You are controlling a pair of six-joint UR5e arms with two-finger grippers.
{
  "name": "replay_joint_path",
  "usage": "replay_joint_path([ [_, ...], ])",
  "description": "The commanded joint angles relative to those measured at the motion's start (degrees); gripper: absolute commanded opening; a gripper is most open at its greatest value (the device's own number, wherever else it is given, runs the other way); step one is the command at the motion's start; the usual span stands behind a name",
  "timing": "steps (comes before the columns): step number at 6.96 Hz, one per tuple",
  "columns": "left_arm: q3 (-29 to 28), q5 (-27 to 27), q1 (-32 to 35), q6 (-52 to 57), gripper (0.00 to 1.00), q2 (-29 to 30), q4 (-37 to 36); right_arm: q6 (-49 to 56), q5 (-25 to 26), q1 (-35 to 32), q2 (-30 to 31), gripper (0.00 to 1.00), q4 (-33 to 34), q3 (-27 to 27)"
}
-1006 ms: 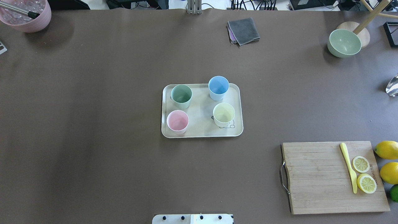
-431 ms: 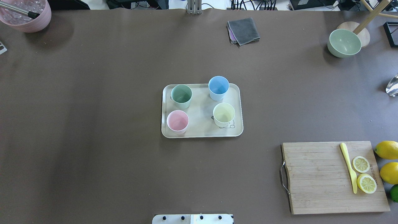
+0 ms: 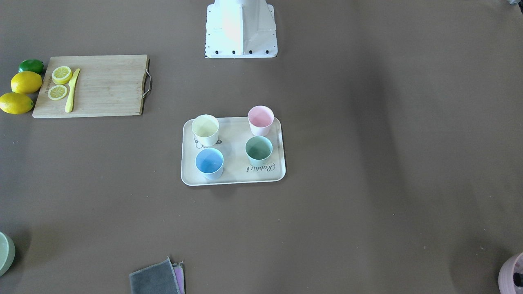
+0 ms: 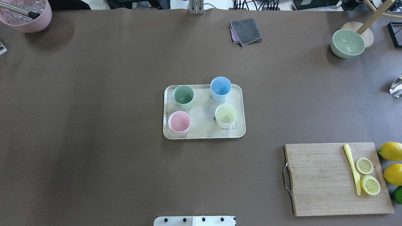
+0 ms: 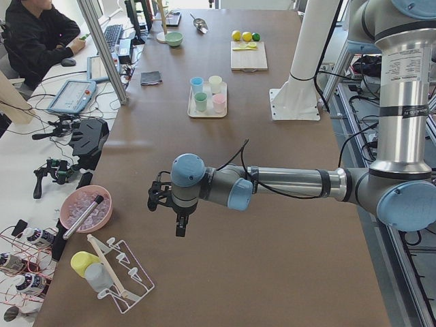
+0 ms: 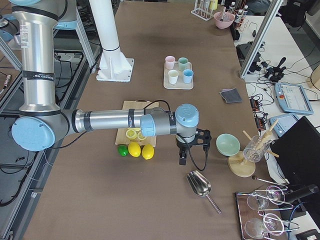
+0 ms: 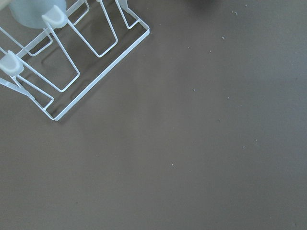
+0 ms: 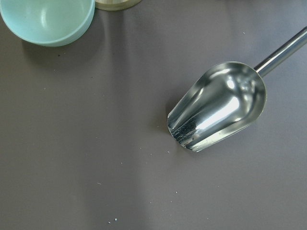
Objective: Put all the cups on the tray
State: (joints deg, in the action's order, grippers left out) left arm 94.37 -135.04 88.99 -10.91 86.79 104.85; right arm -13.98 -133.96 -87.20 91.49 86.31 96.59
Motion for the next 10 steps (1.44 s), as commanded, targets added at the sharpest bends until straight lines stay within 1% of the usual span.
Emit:
replay_joint_path([
  [1,-0.24,0.04,-0.04,0.01,0.98,0.22,-0.09,0.0,-0.08,0.01,0.0,1.0,0.0,0.0],
  [7,-0.33,0.04,-0.13,-0.07,0.98,0.75,-0.17,0.0,-0.16,-0.07,0.44,1.0,0.0,-0.09],
  [10,-0.24,0.13,-0.13,0.01,0.98,0.66,-0.17,0.09,0.18,-0.25,0.44,1.0,0.0,0.87],
])
